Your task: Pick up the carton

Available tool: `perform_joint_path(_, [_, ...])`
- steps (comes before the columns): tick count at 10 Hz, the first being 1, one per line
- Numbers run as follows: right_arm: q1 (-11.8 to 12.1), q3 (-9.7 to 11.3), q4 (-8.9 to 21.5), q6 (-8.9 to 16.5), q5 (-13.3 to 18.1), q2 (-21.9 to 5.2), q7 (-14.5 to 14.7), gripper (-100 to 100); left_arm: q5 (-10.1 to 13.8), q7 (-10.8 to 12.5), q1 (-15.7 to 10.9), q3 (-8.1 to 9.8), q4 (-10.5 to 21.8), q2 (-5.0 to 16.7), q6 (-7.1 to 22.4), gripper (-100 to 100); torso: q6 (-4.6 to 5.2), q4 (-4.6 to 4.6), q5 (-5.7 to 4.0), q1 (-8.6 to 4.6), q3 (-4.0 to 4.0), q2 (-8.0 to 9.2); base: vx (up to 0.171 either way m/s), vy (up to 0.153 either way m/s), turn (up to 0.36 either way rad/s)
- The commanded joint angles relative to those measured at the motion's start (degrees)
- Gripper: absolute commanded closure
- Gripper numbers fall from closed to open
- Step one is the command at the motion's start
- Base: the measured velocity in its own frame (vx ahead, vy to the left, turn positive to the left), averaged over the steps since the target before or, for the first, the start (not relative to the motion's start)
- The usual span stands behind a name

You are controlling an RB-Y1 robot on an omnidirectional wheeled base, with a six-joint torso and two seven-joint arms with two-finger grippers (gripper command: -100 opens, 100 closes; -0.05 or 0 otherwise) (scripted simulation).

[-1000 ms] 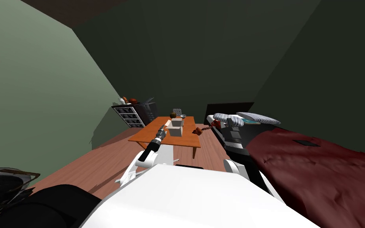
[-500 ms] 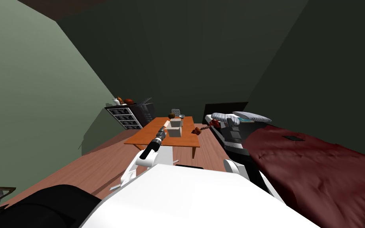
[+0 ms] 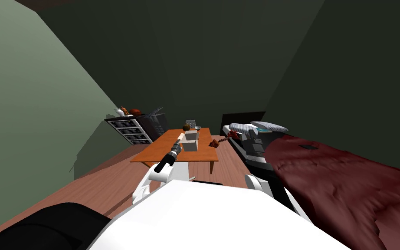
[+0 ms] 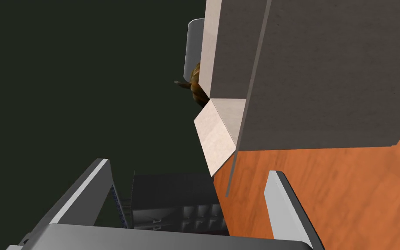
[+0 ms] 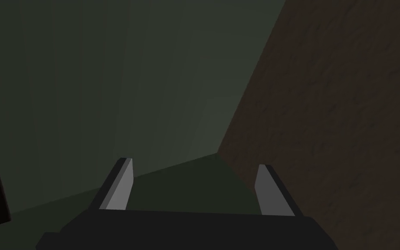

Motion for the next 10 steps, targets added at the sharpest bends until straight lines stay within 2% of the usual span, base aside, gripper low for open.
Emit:
perform_joint_path(1, [0.0,0.0,0.0,0.0,0.0,0.0,0.0,0,-0.2,0.0,-0.2,-0.04,-0.3,-0.1,2.0,-100,0.0,0.0,0.0,0.0,0.0,0.0,0.015,0.023,-0.059])
perform_joint_path(4, [0.0,0.0,0.0,0.0,0.0,0.0,0.0,0,-0.6,0.1,-0.7,0.14,-1.0,-0.2,6.7,-100,-0.02,0.0,0.0,-0.02,0.01,0.02,0.012,0.021,-0.094])
perform_joint_path(5, [0.0,0.0,0.0,0.0,0.0,0.0,0.0,0,-0.6,0.1,-0.7,0.14,-1.0,-0.2,7.1,-100,-0.01,0.0,0.0,-0.01,0.01,0.02,0.011,0.019,-0.053])
perform_joint_path(6, [0.0,0.0,0.0,0.0,0.0,0.0,0.0,0,-0.7,0.2,-0.9,0.22,-1.3,-0.3,9.3,-100,-0.03,0.0,0.0,-0.02,0.01,0.02,0.014,0.018,-0.114])
perform_joint_path(7, [0.0,0.0,0.0,0.0,0.0,0.0,0.0,0,-0.7,0.2,-0.9,0.22,-1.3,-0.3,9.5,-100,-0.01,0.0,-0.01,-0.03,0.01,0.01,0.012,0.018,-0.05])
perform_joint_path(9, [0.0,0.0,0.0,0.0,0.0,0.0,0.0,0,-1.0,0.3,-1.3,0.35,-2.0,-0.4,13.3,-100,-0.01,0.0,-0.01,-0.03,0.01,0.01,0.015,0.024,-0.123])
perform_joint_path(10, [0.0,0.0,0.0,0.0,0.0,0.0,0.0,0,-1.0,0.3,-1.3,0.35,-2.0,-0.4,13.8,-100,-0.02,0.0,0.0,0.0,0.0,0.0,0.018,0.024,-0.056])
